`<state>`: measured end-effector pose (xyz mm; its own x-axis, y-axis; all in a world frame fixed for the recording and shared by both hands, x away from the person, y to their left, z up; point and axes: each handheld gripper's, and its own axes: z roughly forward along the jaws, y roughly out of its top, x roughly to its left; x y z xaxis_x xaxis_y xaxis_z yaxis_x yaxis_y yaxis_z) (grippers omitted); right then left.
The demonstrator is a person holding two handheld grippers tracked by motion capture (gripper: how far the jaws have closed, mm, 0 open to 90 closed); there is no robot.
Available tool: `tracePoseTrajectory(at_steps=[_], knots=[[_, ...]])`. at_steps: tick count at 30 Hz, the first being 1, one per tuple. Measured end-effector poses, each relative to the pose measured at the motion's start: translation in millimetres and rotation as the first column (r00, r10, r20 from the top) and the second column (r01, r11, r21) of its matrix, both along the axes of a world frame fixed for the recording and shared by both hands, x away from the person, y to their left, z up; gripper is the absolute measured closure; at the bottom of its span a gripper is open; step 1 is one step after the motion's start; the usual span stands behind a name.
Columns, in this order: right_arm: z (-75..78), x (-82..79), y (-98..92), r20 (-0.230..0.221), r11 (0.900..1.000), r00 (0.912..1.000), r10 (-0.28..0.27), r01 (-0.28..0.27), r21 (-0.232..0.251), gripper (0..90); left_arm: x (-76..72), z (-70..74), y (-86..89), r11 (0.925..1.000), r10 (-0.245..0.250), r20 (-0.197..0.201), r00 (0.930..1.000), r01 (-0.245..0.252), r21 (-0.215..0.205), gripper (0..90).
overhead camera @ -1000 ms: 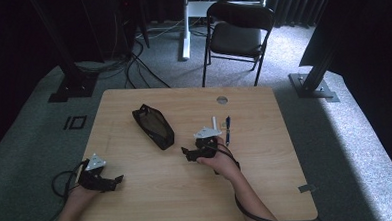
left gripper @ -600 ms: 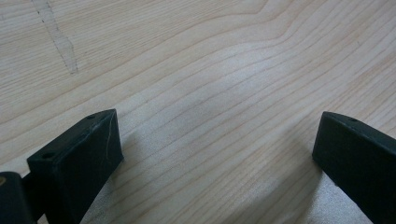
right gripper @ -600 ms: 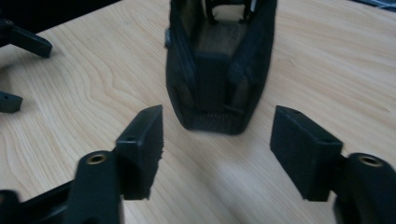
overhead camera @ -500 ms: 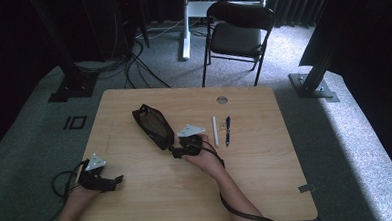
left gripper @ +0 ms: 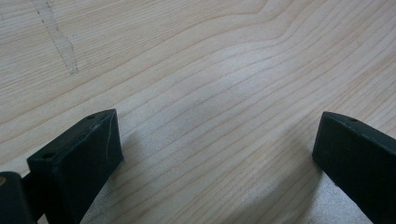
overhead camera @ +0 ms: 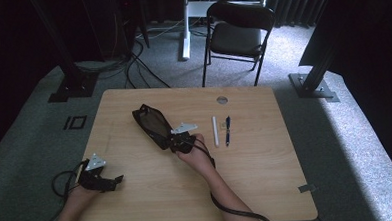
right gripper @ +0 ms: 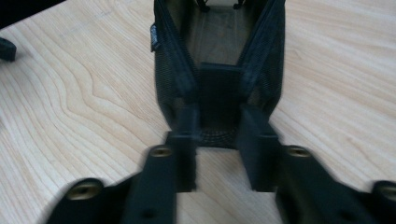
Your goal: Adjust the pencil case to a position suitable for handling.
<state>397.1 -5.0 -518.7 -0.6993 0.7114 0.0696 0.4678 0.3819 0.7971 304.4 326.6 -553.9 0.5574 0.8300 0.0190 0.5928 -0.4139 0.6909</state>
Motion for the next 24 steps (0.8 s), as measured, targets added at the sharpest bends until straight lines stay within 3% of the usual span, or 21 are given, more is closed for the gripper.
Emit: tracePoseTrajectory(at_steps=[10,24], knots=[[1.6,-9.1,-17.7,-0.007,1.0,0.9998,0.016,-0.016,-0.011,72.8,0.0,-0.1,0.0,1.0,0.0,0.0,1.0,0.0,0.0,1.6],[3.9,-39.2,-75.9,-0.027,1.0,0.9996,-0.001,0.001,-0.002,72.9,0.0,0.0,0.0,1.0,0.0,0.0,1.0,0.0,0.0,1.6]])
